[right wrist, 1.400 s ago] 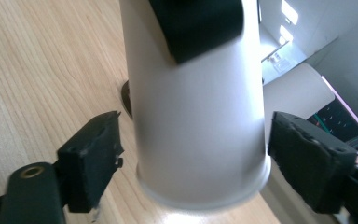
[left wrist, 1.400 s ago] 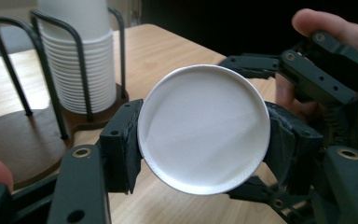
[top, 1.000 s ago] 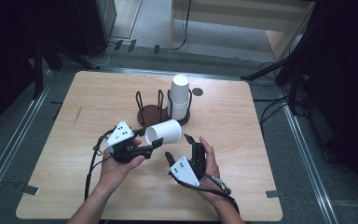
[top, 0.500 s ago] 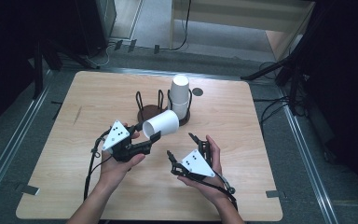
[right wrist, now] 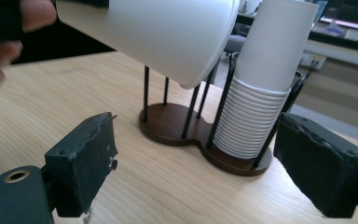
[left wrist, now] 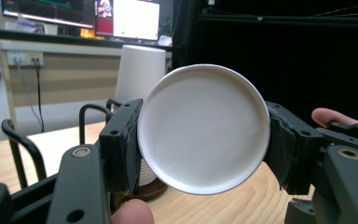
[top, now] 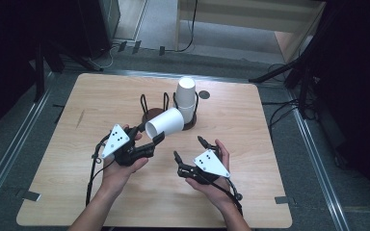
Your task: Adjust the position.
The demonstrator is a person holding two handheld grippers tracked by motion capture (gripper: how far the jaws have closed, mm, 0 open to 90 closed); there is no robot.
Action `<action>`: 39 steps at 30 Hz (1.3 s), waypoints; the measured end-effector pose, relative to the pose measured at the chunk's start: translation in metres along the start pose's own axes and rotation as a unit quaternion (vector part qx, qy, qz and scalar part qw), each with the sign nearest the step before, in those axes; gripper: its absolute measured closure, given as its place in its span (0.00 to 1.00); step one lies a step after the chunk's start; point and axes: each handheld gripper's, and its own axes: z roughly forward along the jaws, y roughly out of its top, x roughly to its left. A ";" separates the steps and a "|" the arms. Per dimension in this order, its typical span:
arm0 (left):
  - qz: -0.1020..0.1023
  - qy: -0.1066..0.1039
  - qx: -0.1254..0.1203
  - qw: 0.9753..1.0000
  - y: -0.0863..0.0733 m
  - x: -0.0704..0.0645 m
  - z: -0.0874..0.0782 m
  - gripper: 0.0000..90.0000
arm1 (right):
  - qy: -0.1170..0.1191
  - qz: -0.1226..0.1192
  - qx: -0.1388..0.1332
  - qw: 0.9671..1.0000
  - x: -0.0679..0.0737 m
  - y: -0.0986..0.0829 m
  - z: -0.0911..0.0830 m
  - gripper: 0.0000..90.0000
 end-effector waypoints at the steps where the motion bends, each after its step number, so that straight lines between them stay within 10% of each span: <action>1: 0.001 -0.003 -0.001 1.000 0.000 0.000 0.000 0.40 | 0.005 0.012 -0.002 1.000 -0.001 0.001 0.000 0.14; 10: 0.009 -0.020 -0.017 1.000 -0.001 -0.002 0.001 0.40 | 0.026 0.110 -0.007 0.994 -0.005 0.004 -0.003 0.15; 25: 0.004 -0.017 -0.049 0.999 -0.006 0.000 0.002 0.40 | 0.028 0.242 -0.009 0.970 -0.008 0.023 -0.011 0.06; 35: 0.010 -0.024 -0.057 0.998 -0.008 -0.002 0.004 0.40 | 0.025 0.320 -0.026 0.947 0.007 0.023 -0.005 0.01; 38: 0.008 -0.023 -0.059 0.998 -0.008 -0.001 0.004 0.40 | 0.020 0.351 -0.028 0.936 0.009 0.022 -0.005 0.01; 39: 0.008 -0.022 -0.060 0.998 -0.008 -0.001 0.004 0.40 | 0.016 0.376 -0.029 0.926 0.010 0.022 -0.004 0.01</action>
